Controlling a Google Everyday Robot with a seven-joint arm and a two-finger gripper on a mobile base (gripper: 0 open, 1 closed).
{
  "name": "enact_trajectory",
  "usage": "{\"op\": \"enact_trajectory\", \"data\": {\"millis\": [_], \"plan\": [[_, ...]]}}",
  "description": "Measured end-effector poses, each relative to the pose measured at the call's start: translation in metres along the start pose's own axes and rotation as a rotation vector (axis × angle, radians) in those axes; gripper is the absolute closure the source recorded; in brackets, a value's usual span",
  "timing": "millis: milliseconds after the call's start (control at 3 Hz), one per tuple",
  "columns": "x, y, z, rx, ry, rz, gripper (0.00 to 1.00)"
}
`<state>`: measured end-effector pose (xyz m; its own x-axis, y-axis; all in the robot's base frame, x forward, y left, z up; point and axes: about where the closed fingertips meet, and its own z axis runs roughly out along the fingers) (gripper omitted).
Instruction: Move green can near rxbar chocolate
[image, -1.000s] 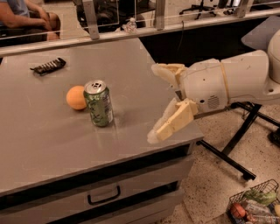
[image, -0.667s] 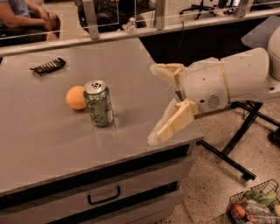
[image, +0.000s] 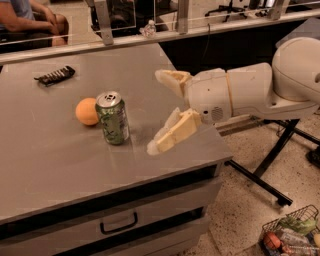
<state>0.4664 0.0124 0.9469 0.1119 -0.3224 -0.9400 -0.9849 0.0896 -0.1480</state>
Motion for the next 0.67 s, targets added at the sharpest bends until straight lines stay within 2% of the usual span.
{"op": "enact_trajectory", "data": {"millis": [333, 667], "plan": [[0.007, -0.018, 0.018, 0.018, -0.017, -0.002, 0.00], [0.019, -0.030, 0.036, 0.028, -0.014, 0.024, 0.00]]}}
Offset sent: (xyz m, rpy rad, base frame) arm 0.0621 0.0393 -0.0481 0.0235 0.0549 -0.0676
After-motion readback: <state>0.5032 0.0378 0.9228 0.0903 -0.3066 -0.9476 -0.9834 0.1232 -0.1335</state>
